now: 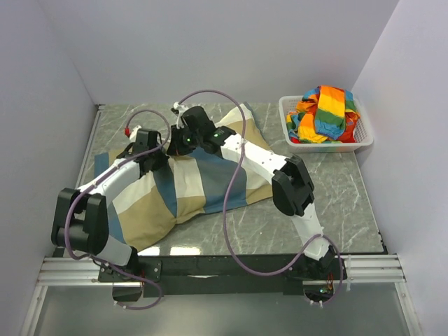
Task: Put the pillow into the pillowcase
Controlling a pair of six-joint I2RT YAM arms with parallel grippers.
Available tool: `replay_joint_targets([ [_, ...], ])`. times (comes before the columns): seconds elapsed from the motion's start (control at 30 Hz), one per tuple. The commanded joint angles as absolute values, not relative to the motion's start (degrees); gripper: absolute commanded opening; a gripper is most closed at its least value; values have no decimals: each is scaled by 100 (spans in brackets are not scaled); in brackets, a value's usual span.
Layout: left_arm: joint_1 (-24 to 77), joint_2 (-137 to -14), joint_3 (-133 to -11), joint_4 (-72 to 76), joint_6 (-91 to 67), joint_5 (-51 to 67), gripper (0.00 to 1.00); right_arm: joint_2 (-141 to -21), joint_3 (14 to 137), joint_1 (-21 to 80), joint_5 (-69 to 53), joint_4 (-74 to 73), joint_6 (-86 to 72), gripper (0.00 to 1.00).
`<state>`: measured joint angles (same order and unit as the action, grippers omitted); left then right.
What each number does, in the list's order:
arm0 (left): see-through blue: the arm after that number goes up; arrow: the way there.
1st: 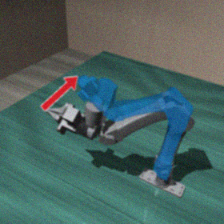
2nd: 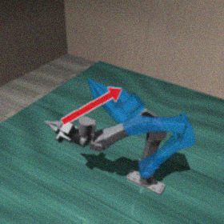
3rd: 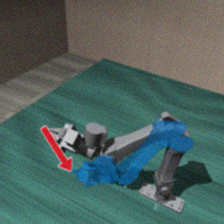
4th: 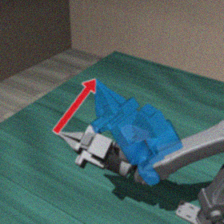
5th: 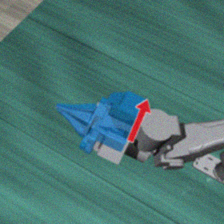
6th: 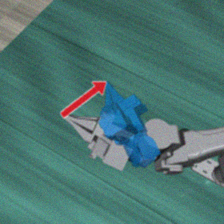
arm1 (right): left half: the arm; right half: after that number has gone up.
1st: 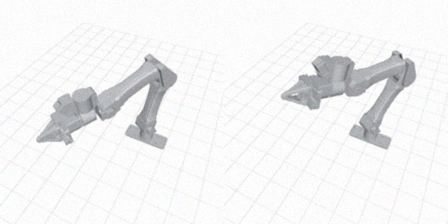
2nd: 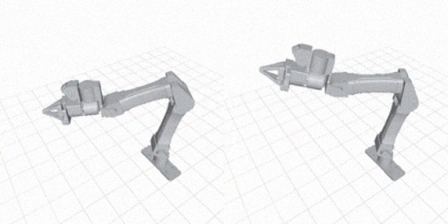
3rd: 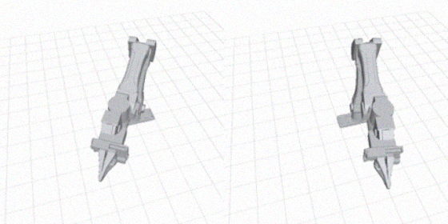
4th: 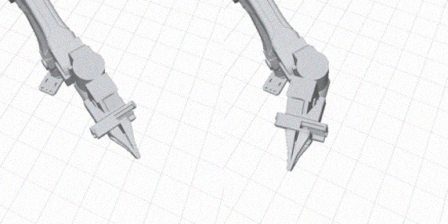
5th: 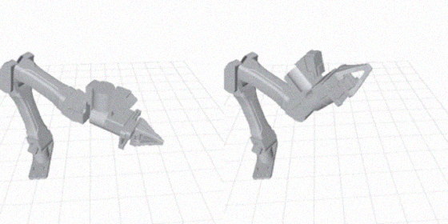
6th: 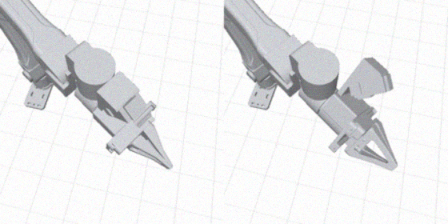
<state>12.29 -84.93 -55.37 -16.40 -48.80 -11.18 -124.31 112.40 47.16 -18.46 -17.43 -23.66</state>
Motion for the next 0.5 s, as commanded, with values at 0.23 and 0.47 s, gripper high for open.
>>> replay_joint_targets([
  [0.23,1292,-9113,-5370,-405,-5343,588,1,-11270,10038,4755,-1512,-677,-2654,0],
  [0.47,1099,-8606,-5344,-579,-5212,686,24,-11004,9737,4764,-1345,-553,-2690,0],
])
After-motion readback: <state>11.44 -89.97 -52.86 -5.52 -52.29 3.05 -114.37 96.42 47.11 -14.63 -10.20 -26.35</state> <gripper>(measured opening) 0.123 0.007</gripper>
